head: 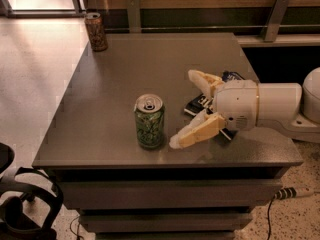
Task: Move green can near orange can
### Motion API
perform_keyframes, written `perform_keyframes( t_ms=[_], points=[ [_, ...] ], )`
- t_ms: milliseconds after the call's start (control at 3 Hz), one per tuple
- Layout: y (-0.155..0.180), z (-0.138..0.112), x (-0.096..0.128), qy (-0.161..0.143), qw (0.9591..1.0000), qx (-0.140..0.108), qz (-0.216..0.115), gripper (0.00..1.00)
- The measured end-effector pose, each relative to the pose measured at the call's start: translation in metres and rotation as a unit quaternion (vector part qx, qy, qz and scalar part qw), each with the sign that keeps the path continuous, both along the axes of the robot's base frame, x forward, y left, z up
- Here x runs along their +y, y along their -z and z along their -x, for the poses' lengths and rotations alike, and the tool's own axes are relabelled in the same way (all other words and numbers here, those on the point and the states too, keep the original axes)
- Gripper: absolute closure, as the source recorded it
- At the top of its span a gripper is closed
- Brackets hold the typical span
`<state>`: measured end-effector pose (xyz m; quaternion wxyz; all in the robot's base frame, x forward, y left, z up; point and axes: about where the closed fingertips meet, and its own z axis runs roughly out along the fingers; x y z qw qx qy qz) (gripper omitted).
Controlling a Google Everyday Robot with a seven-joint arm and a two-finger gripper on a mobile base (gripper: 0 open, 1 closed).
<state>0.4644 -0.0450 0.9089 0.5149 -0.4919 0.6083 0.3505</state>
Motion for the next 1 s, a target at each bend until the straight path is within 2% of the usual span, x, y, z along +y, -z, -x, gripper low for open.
perform_keyframes(
  t_ms=[333, 667, 1000],
  points=[
    [0.000, 0.000, 0.001, 0.000, 1.0000, 0.000, 0.000, 0.00],
    [0.012, 0.001, 0.014, -0.011, 0.9999, 0.001, -0.009, 0.00],
    [0.023, 0.002, 0.029, -0.021, 0.9991, -0.005, -0.037, 0.00]
  ],
)
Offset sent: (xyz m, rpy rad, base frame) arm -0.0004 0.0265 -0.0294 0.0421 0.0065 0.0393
